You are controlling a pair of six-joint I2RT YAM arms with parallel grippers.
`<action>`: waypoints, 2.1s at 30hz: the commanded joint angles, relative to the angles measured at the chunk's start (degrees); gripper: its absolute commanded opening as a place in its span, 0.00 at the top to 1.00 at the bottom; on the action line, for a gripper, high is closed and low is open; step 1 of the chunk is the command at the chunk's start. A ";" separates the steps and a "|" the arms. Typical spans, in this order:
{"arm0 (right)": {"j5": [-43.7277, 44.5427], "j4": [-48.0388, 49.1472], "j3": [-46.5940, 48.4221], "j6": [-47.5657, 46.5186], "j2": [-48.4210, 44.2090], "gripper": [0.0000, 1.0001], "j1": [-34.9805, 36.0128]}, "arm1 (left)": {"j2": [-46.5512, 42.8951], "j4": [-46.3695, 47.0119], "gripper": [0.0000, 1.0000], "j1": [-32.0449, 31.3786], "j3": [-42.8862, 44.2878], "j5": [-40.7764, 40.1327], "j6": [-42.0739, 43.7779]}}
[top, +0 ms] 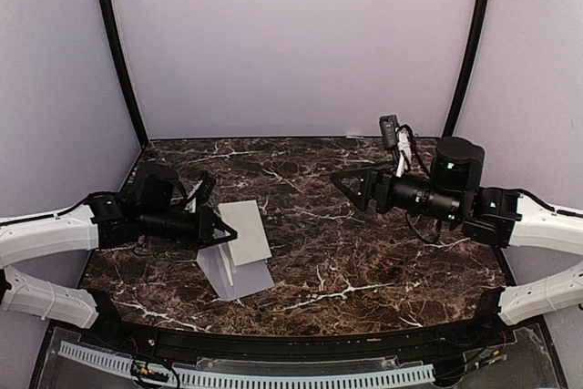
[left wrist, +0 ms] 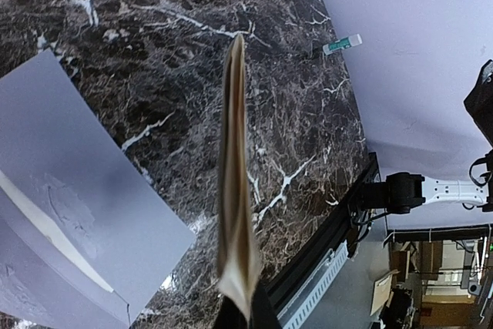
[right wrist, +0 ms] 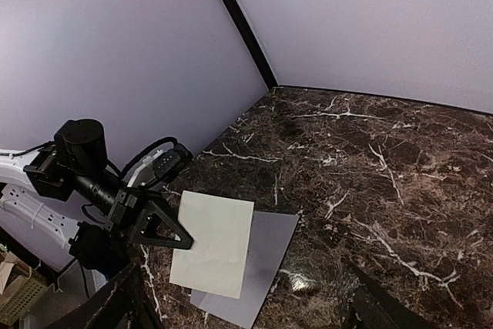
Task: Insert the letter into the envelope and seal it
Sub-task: Place the letter in the envelope.
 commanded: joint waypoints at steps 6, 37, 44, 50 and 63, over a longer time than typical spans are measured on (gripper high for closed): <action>0.56 0.29 -1.48 3.79 3.30 0.18 -0.23 | -4.78 -5.28 1.00 6.05 -5.12 6.15 -2.49; -3.91 2.32 1.59 6.36 20.80 0.22 1.72 | -12.80 -21.84 1.00 20.78 -11.72 6.88 1.98; -5.12 3.71 2.56 6.70 24.33 0.22 2.17 | -11.24 -19.48 1.00 21.36 -12.22 6.48 0.99; -6.00 3.54 4.42 6.90 27.81 0.23 2.77 | -7.81 -16.23 1.00 21.48 -12.92 6.65 1.83; -6.37 1.82 6.63 7.29 31.55 0.24 3.17 | -2.84 -13.37 1.00 21.76 -13.03 7.18 3.59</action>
